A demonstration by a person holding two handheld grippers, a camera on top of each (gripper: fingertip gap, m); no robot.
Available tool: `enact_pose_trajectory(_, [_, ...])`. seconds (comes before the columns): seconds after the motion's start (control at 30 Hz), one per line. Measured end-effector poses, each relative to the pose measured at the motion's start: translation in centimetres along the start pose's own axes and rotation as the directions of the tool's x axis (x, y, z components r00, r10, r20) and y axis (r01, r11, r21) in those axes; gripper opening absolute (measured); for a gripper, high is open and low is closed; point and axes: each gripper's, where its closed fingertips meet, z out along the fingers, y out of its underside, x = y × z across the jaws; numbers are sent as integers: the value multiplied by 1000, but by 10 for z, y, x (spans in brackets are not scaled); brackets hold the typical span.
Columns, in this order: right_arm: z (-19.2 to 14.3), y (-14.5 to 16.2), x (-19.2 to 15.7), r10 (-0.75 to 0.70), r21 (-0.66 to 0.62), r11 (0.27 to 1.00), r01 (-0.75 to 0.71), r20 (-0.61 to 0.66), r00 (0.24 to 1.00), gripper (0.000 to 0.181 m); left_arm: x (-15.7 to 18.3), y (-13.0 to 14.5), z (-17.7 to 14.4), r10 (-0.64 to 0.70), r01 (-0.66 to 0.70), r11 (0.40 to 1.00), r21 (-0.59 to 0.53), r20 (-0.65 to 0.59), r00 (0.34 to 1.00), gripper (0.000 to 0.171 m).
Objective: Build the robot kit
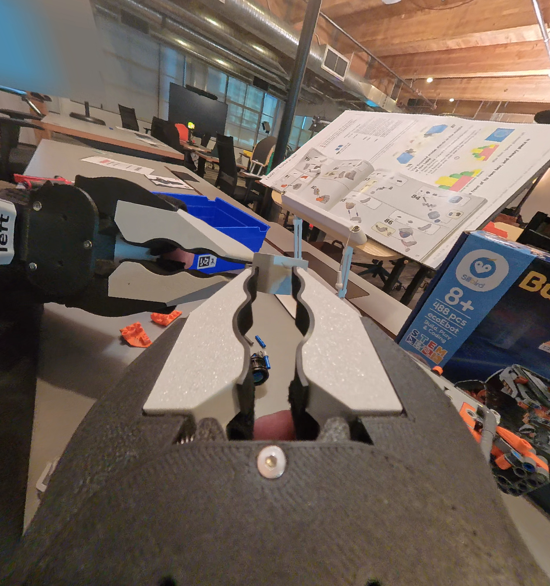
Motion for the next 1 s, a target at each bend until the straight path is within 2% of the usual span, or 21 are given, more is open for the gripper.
enact_pose_trajectory(0.17, [-4,-5,8,106,34,994,-107,12,994,38,-3,-1,-1,26,-26,1000,-5,18,1000,4])
enact_pose_trajectory(0.3, [-6,-7,4,171,54,983,-176,84,982,42,-2,-5,-2,72,-72,997,-2,28,997,5])
enact_pose_trajectory(0.47, [-3,-5,-7,149,43,987,-156,129,980,42,1,-10,-2,103,-103,995,-2,29,994,4])
enact_pose_trajectory(0.67, [-5,-2,-4,145,29,988,-150,141,979,55,2,-15,-4,93,-94,995,33,16,996,4])
enact_pose_trajectory(0.83, [-12,0,-18,217,0,974,-226,284,934,51,10,-27,-12,43,-35,991,133,-54,998,5])
enact_pose_trajectory(1.0, [-16,-2,-27,268,-21,959,-281,376,887,47,12,-39,-19,70,-57,979,196,-60,996,5])
